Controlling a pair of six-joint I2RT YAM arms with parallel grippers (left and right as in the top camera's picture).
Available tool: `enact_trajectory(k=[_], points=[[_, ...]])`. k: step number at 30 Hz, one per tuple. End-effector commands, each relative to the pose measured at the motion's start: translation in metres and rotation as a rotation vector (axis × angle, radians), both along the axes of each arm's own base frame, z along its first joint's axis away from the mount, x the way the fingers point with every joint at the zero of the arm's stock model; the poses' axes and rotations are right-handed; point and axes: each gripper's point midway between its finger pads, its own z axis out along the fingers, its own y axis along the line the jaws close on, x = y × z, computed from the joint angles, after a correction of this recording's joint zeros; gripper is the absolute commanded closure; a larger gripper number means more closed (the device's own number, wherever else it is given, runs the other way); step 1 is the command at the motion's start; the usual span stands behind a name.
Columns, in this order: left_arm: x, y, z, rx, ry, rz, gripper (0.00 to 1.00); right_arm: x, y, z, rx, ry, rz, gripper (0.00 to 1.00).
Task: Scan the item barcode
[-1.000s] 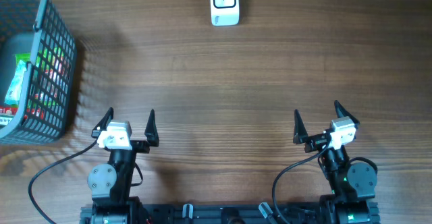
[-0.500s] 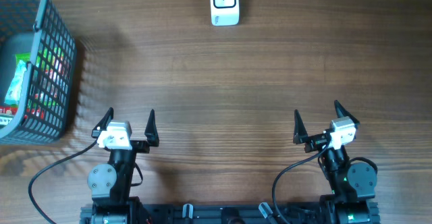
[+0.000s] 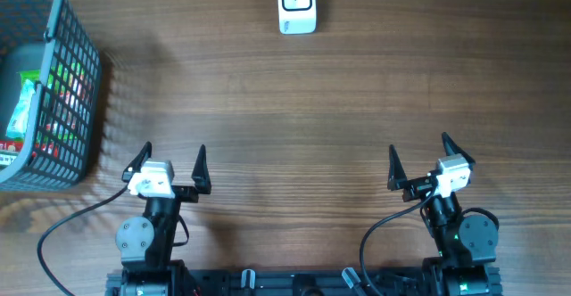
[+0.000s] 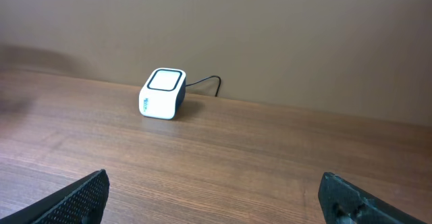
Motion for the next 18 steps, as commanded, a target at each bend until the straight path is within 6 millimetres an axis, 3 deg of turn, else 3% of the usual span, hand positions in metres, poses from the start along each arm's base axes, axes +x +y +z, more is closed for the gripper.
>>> enact_trajectory(k=[1,2,4,6,10,12,14,16,18], points=[[-0.007,-0.015,0.011,-0.143,0.046,-0.074,0.00,0.000,-0.001,0.000,-0.013,-0.004,-0.005,0.00],[-0.012,-0.015,0.021,-0.146,0.063,-0.073,0.00,0.000,-0.001,0.000,-0.013,-0.004,-0.005,0.00],[-0.030,-0.013,0.060,-0.143,0.096,-0.052,0.00,0.000,-0.001,0.000,-0.013,-0.004,-0.005,0.00],[-0.046,-0.013,0.110,-0.145,0.133,-0.049,0.00,0.000,-0.001,0.000,-0.013,-0.004,-0.005,0.00],[-0.050,-0.013,0.194,-0.093,0.302,-0.049,0.00,0.000,-0.001,0.000,-0.013,-0.004,-0.005,0.00],[-0.039,-0.006,0.228,-0.069,0.468,-0.010,0.00,0.000,-0.001,0.000,-0.013,-0.004,-0.005,0.00],[-0.023,0.002,0.247,-0.036,0.590,0.025,0.00,0.000,-0.001,0.000,-0.013,-0.004,-0.005,0.00],[0.012,0.004,0.270,-0.014,0.614,0.020,0.00,0.000,-0.001,0.000,-0.013,-0.004,-0.005,0.00],[0.049,0.004,0.277,-0.019,0.618,0.017,0.00,0.000,-0.001,0.000,-0.013,-0.004,-0.005,0.00]])
